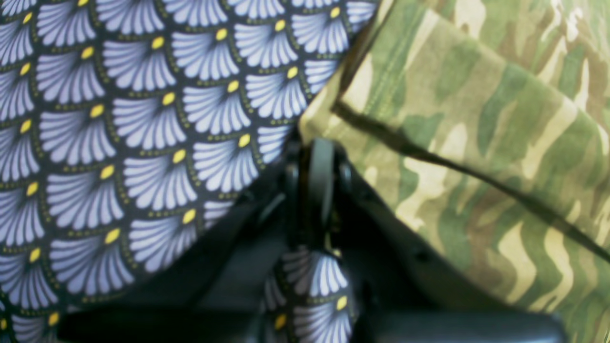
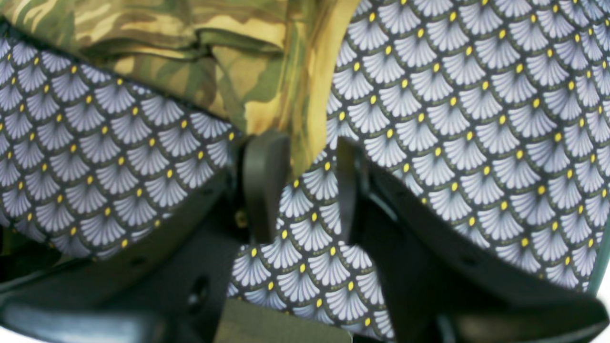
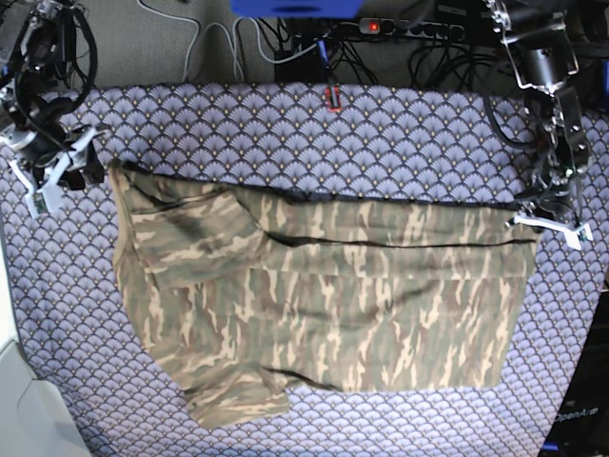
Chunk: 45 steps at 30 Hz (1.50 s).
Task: Fold the T-shirt properly
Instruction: 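Lower both grippers onto the folded edge and grasp it again, then pull the gripped edge toward the robot with both grippers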
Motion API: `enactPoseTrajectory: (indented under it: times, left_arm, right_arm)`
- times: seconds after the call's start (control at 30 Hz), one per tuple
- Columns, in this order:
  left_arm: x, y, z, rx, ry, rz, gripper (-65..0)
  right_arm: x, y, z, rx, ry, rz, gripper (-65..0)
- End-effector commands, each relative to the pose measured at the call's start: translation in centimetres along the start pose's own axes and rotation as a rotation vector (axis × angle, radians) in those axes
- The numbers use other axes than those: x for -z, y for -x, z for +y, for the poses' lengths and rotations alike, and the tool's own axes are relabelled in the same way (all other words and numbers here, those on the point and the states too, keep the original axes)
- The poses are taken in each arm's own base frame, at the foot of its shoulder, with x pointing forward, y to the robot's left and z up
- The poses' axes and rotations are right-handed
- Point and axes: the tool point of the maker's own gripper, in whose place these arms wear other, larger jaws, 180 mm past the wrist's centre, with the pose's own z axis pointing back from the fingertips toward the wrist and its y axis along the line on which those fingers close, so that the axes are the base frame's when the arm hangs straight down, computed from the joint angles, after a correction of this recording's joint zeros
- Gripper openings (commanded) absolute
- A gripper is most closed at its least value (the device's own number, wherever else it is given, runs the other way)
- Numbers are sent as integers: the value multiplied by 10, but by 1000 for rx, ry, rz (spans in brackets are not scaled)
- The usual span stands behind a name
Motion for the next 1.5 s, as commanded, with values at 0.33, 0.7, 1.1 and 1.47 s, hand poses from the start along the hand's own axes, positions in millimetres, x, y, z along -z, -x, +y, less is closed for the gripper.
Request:
enactPoseTrajectory:
  times: [0.33, 0.7, 1.1, 1.47]
  left_arm:
    - [0, 8, -4, 4, 9, 50, -642]
    - [0, 6, -3, 5, 8, 46, -642]
    - [0, 6, -3, 5, 8, 46, -642]
    - [1, 4, -3, 5, 8, 38, -642]
  right_arm:
    - [10, -11, 26, -61, -79, -16, -343]
    - [28, 5, 14, 18, -89, 27, -342]
    - [31, -1, 14, 25, -93, -9, -343]
    - [41, 9, 10, 83, -104, -9, -372]
